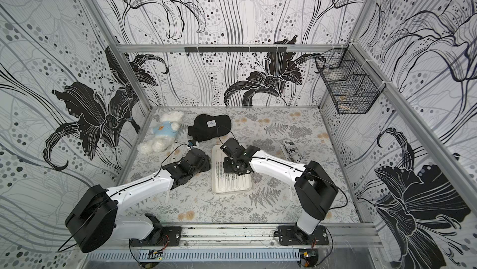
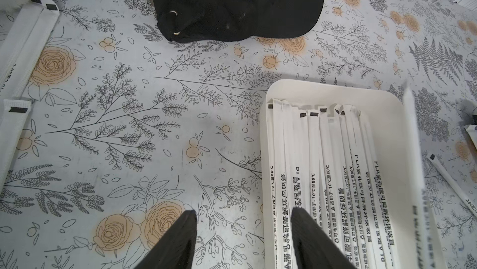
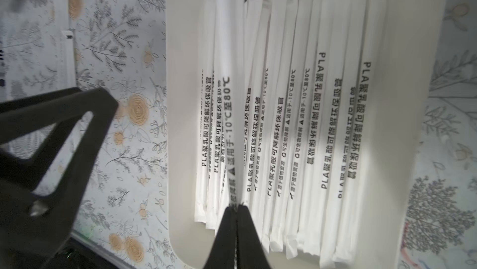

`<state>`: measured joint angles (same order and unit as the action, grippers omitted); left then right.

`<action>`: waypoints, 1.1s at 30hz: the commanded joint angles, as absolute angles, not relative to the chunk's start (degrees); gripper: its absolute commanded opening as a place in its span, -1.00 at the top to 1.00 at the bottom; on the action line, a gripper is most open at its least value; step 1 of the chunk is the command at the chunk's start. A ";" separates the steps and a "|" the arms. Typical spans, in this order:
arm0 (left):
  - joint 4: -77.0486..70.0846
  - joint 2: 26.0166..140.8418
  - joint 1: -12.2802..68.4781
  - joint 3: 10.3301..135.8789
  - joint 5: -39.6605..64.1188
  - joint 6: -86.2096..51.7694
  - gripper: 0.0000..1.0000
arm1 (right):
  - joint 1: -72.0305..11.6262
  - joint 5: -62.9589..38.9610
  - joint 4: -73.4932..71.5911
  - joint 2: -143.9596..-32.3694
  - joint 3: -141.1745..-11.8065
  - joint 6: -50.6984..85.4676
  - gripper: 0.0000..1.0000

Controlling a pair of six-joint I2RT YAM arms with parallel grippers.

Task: Put the straws into the storage box
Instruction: Place the straw in the storage box.

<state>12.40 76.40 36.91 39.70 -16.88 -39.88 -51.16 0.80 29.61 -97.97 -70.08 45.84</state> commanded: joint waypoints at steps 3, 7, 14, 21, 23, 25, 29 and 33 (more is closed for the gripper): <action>10.39 75.32 36.74 38.58 -16.68 -40.35 -0.27 | -52.78 4.19 31.20 -104.24 -72.77 49.57 0.86; 10.29 74.97 36.69 37.94 -16.87 -40.09 -0.27 | -52.86 4.34 31.63 -106.32 -73.68 48.36 0.85; 9.68 75.14 36.74 37.78 -16.62 -40.17 -0.27 | -52.86 3.95 32.07 -109.20 -74.71 47.19 0.77; 9.49 75.41 36.74 37.86 -16.64 -40.08 -0.27 | -52.81 3.23 31.75 -109.08 -74.79 46.67 0.57; 9.63 75.32 36.74 37.89 -16.61 -40.07 -0.27 | -52.78 2.55 31.78 -108.50 -75.07 46.50 0.54; 9.81 75.11 36.74 37.97 -16.78 -40.01 -0.27 | -52.47 1.77 31.83 -107.02 -75.15 46.26 0.53; 10.40 74.73 36.52 38.35 -17.13 -39.56 -0.27 | -49.66 0.77 33.22 -102.39 -73.63 45.11 0.52; 10.49 73.94 36.39 38.76 -16.85 -38.76 -0.28 | -43.34 1.13 35.50 -94.52 -67.96 37.89 0.55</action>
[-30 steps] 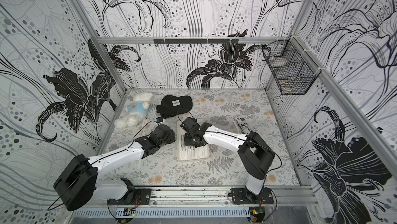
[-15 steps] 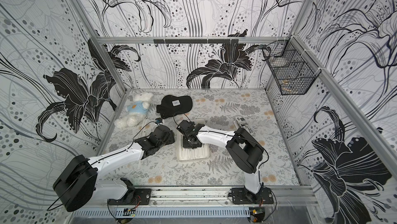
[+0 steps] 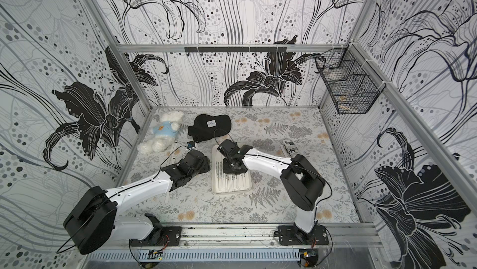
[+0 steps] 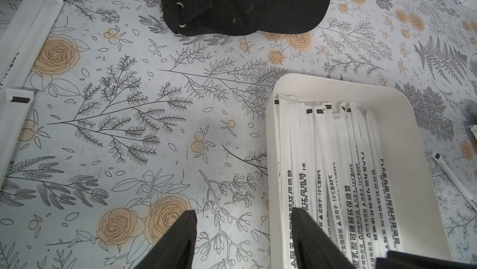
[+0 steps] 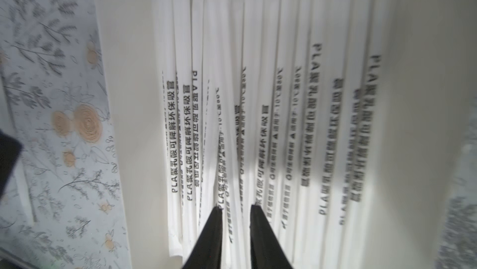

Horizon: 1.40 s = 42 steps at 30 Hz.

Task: Put the straws into the storage box
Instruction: Place the straw in the storage box, then pick up the straw from the center of the board.

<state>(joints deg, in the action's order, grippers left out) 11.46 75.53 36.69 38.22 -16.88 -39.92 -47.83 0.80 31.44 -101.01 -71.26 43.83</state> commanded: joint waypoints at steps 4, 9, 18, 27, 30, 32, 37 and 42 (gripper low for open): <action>7.81 72.29 36.34 37.75 -14.78 -37.92 -0.29 | -34.77 1.05 39.87 -89.60 -62.20 24.95 0.54; 4.23 71.56 36.42 36.32 -12.16 -38.38 -0.30 | -21.93 -0.41 40.98 -87.13 -56.73 16.08 0.30; 3.85 72.71 36.64 36.20 -10.46 -39.31 -0.30 | -17.69 6.96 38.70 -92.69 -55.46 18.37 0.08; 3.36 73.47 36.61 36.08 -10.37 -39.19 -0.29 | -15.75 10.00 37.84 -94.11 -55.03 18.29 0.06; 3.09 73.73 36.65 36.29 -10.13 -39.18 -0.29 | -14.88 8.60 36.52 -95.16 -54.17 18.11 0.10; 3.17 73.63 36.65 36.30 -10.22 -39.11 -0.29 | -14.67 7.77 35.98 -95.27 -53.80 17.89 0.14; 3.43 73.74 36.65 36.50 -10.54 -38.76 -0.29 | -14.61 5.13 35.75 -97.28 -53.32 17.23 0.33; 3.08 73.92 36.65 36.47 -10.55 -38.93 -0.29 | -15.15 2.19 36.12 -96.65 -52.94 17.40 0.52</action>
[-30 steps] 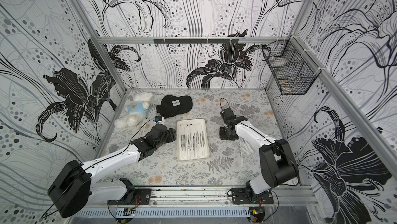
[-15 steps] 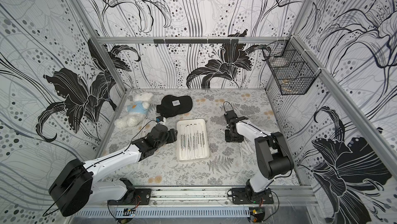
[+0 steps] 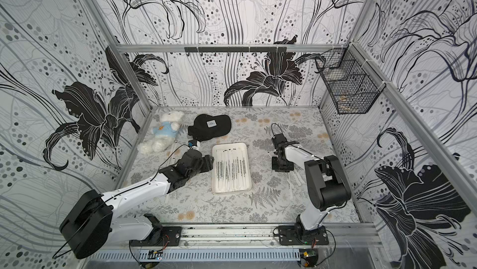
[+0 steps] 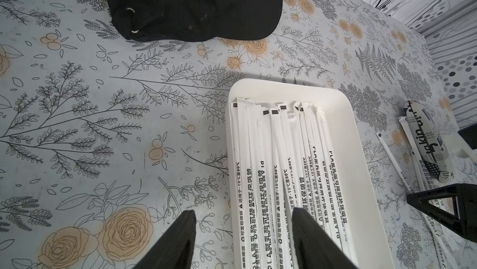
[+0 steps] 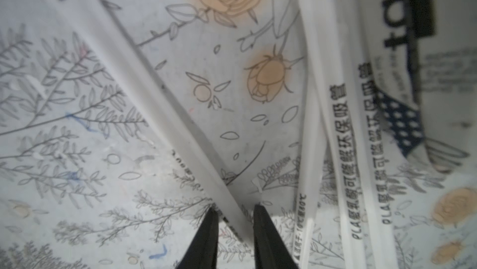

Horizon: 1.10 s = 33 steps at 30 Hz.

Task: Put the straws into the storage box
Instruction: Pick up the straw from the center of the board, then place the straw in the storage box.

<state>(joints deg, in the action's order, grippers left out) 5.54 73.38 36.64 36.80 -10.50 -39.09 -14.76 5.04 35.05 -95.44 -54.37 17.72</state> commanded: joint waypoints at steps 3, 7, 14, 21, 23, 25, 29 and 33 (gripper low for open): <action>2.76 74.24 36.65 36.33 -10.46 -39.02 -0.29 | -16.85 2.29 37.38 -96.35 -54.28 17.38 0.61; 2.59 74.90 36.65 36.30 -10.37 -39.11 -0.29 | -20.42 2.48 38.51 -96.34 -56.52 18.57 0.71; 4.01 76.37 36.66 35.95 -10.83 -41.08 -0.27 | -27.60 1.26 38.66 -95.97 -60.61 23.77 0.82; 4.06 76.42 36.65 34.91 -9.93 -42.73 -0.26 | -34.27 -1.33 38.15 -93.60 -66.14 29.92 0.86; 3.49 76.54 36.65 34.50 -9.52 -43.03 -0.26 | -37.21 -1.41 37.95 -94.07 -68.27 31.88 0.87; 2.80 76.83 36.65 34.32 -8.95 -43.17 -0.25 | -39.97 -1.35 37.34 -95.12 -70.11 33.69 0.87; 1.55 78.01 36.78 34.37 -7.83 -43.75 -0.24 | -44.03 -1.37 34.09 -99.41 -72.67 36.75 0.87; 1.40 78.62 37.33 34.63 -7.65 -43.92 -0.23 | -45.44 -1.58 31.02 -103.07 -73.98 38.44 0.87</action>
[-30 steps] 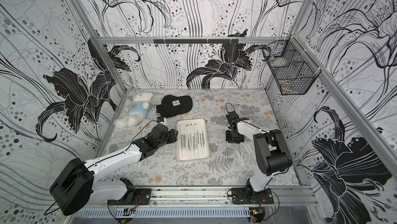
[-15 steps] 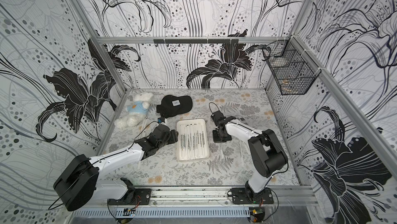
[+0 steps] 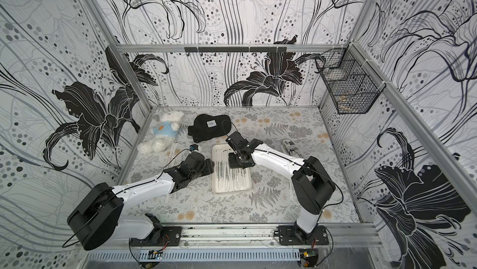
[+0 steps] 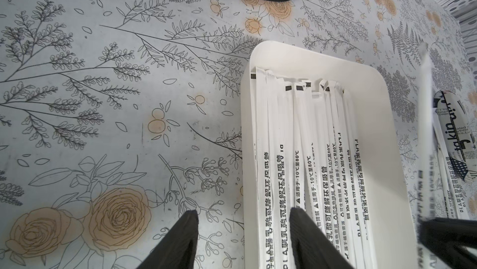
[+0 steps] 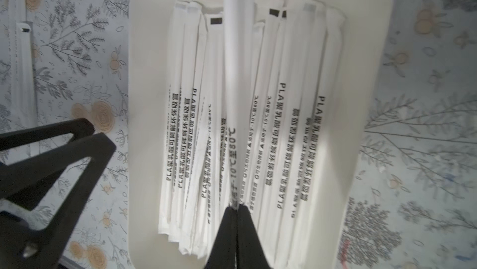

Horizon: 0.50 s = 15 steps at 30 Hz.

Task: Put the straws into the storage box
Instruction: Place the straw in the storage box.

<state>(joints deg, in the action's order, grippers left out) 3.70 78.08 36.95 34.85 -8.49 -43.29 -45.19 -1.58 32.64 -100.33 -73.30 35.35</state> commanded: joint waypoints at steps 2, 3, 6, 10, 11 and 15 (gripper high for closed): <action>1.29 78.73 37.47 34.52 -7.56 -44.01 -0.23 | -45.66 -1.88 30.10 -104.61 -73.93 38.89 0.87; 1.27 78.75 37.53 34.40 -7.56 -43.97 -0.23 | -45.85 -2.39 29.70 -105.36 -74.00 39.01 0.87; 1.34 78.78 37.62 34.28 -7.64 -43.88 -0.23 | -46.65 -2.96 29.29 -107.02 -73.87 39.29 0.86; 0.72 78.80 37.62 33.85 -7.74 -44.20 -0.23 | -46.76 -3.99 27.80 -108.16 -72.52 40.16 0.87; 0.49 78.91 37.61 33.84 -7.58 -44.16 -0.23 | -46.89 -4.12 27.71 -108.43 -72.51 40.29 0.86; 0.51 79.34 37.62 33.95 -7.47 -43.98 -0.23 | -47.20 -5.10 26.48 -109.41 -71.57 41.51 0.87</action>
<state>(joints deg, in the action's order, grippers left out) 2.37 78.54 37.47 34.57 -7.86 -43.90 -46.76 -3.92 27.55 -107.94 -72.79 39.72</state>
